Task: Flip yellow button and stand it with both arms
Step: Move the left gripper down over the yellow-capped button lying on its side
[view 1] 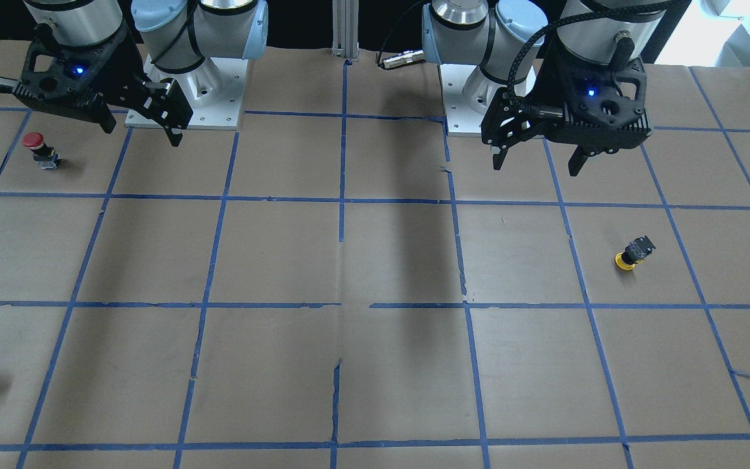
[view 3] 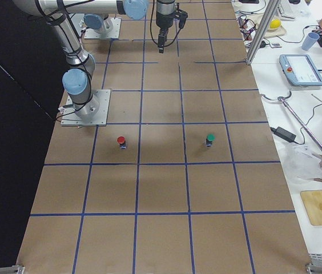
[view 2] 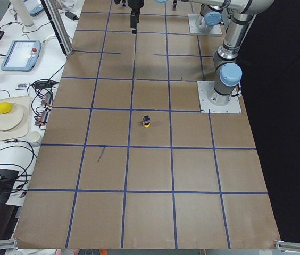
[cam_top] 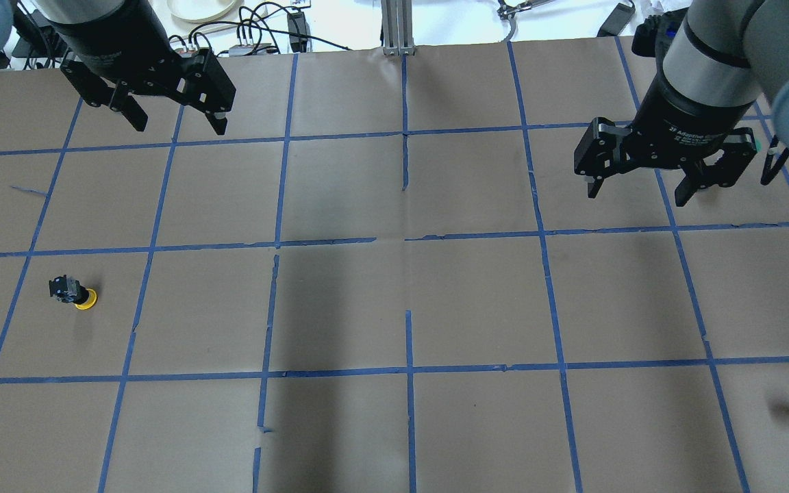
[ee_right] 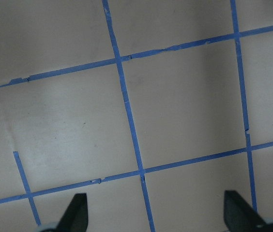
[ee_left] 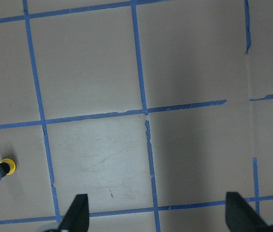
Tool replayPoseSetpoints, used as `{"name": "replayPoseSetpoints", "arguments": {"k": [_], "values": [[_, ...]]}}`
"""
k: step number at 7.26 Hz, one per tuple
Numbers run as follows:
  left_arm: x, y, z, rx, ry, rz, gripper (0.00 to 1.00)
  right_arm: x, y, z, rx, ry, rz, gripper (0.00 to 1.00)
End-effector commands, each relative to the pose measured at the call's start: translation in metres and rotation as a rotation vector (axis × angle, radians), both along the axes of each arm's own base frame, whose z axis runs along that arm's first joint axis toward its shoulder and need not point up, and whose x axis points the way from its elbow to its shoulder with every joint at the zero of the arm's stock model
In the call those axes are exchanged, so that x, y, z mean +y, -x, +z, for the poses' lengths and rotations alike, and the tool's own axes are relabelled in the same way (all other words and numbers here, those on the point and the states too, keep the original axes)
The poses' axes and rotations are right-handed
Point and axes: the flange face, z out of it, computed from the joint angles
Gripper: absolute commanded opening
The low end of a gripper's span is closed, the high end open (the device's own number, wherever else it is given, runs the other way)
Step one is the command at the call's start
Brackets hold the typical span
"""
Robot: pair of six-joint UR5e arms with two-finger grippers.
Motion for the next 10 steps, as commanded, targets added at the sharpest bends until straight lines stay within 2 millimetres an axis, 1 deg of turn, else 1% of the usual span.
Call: {"name": "replayPoseSetpoints", "arguments": {"k": [1,2,3,4,5,6,7,8,9,10], "values": [[0.001,0.001,0.001,-0.004,0.007,0.032,1.0,-0.001,0.0,-0.002,-0.001,-0.003,0.01,1.0],[0.002,0.0,-0.004,-0.004,-0.013,0.023,1.0,0.0,0.0,-0.001,0.002,-0.007,0.012,1.0],[0.003,-0.006,-0.01,-0.013,-0.034,0.031,1.0,0.001,0.0,-0.002,0.002,-0.014,0.012,1.0],[0.0,-0.031,-0.029,-0.014,-0.076,0.076,1.0,0.001,0.0,-0.002,0.002,-0.011,0.012,1.0],[-0.001,-0.072,-0.051,-0.005,-0.115,0.133,1.0,0.001,0.0,0.003,-0.003,0.007,0.012,1.0],[-0.003,-0.116,-0.067,0.003,-0.12,0.162,1.0,0.0,0.0,0.002,-0.002,0.007,0.012,1.0],[-0.005,-0.147,-0.085,0.005,-0.108,0.218,0.99,-0.001,0.001,0.002,-0.002,0.01,0.009,1.0],[-0.018,-0.193,-0.107,-0.007,-0.025,0.277,0.99,-0.002,0.001,0.003,-0.002,0.02,0.011,1.0],[-0.008,-0.221,-0.132,-0.005,-0.038,0.323,0.99,-0.001,0.0,0.003,-0.003,0.02,0.007,1.0],[0.008,-0.244,-0.164,0.012,-0.092,0.323,0.99,0.0,0.001,0.004,-0.001,0.02,0.008,1.0]]}}
